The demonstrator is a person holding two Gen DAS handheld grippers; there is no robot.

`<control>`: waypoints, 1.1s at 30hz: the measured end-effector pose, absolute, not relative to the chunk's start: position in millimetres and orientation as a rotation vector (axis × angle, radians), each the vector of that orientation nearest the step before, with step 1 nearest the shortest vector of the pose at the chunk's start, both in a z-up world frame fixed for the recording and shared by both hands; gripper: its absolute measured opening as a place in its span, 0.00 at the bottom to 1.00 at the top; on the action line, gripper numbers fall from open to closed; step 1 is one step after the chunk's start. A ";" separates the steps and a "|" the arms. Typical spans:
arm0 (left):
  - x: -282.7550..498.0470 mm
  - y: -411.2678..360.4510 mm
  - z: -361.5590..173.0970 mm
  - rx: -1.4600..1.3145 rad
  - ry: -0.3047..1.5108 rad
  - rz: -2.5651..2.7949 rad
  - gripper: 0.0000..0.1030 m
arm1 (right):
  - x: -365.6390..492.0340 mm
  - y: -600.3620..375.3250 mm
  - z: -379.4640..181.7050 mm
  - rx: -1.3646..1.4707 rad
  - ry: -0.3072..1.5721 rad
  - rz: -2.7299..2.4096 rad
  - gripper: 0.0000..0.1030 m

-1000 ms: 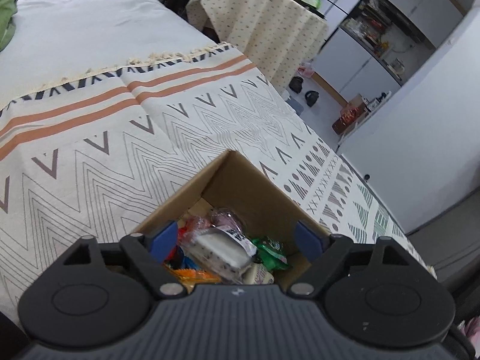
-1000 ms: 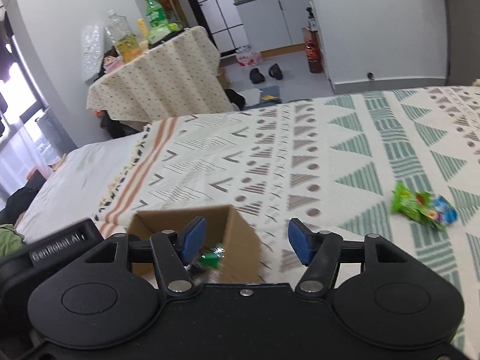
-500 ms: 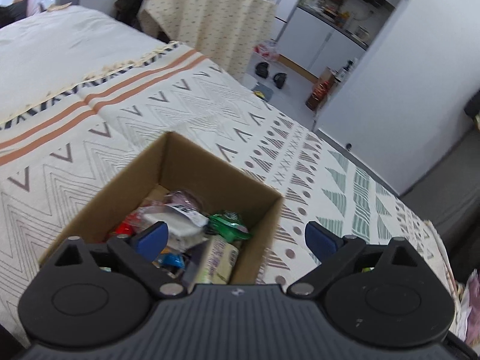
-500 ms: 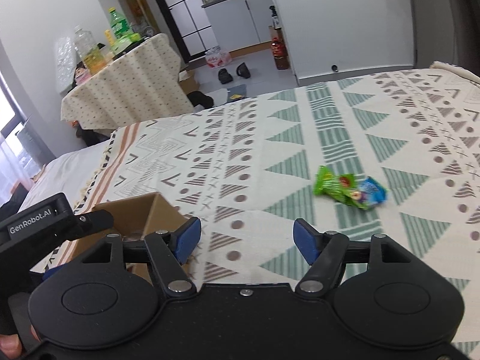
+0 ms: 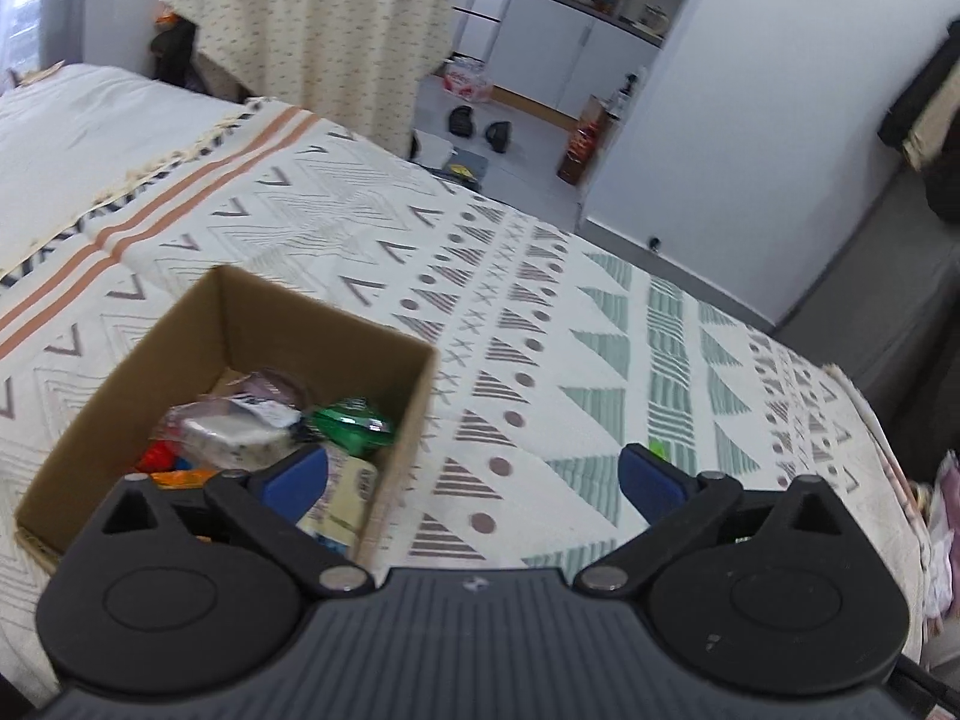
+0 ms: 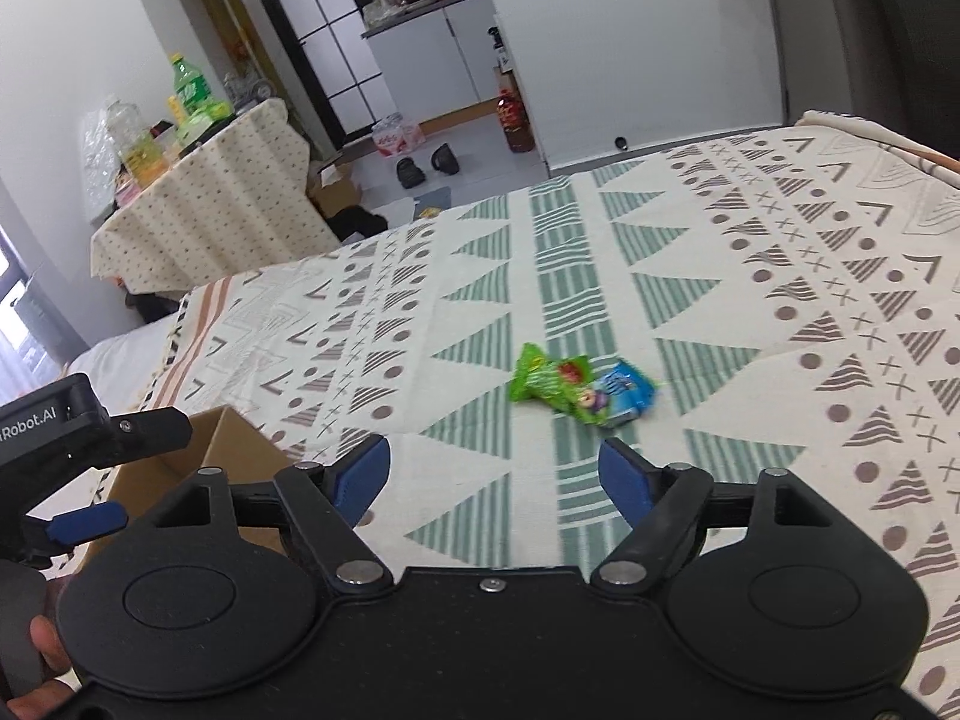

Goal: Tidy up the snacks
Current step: 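Move both open tools from the box back to the remaining snacks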

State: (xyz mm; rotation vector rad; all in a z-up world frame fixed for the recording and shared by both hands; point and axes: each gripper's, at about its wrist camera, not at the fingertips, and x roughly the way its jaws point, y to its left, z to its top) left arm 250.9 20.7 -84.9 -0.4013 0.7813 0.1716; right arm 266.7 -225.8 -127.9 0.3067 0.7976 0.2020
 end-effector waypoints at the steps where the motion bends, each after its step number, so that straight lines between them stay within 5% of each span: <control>1: 254.0 15.9 -84.8 -0.392 0.793 0.151 1.00 | 266.3 -229.7 -128.9 0.311 0.791 0.195 0.78; 20: 297.8 -37.5 -92.1 -0.305 0.841 0.034 0.99 | 291.2 -289.3 -143.4 0.362 0.768 0.168 0.86; 33: 343.8 -66.0 -125.7 -0.263 0.888 -0.010 0.89 | 318.7 -295.8 -183.3 0.420 0.812 0.189 0.77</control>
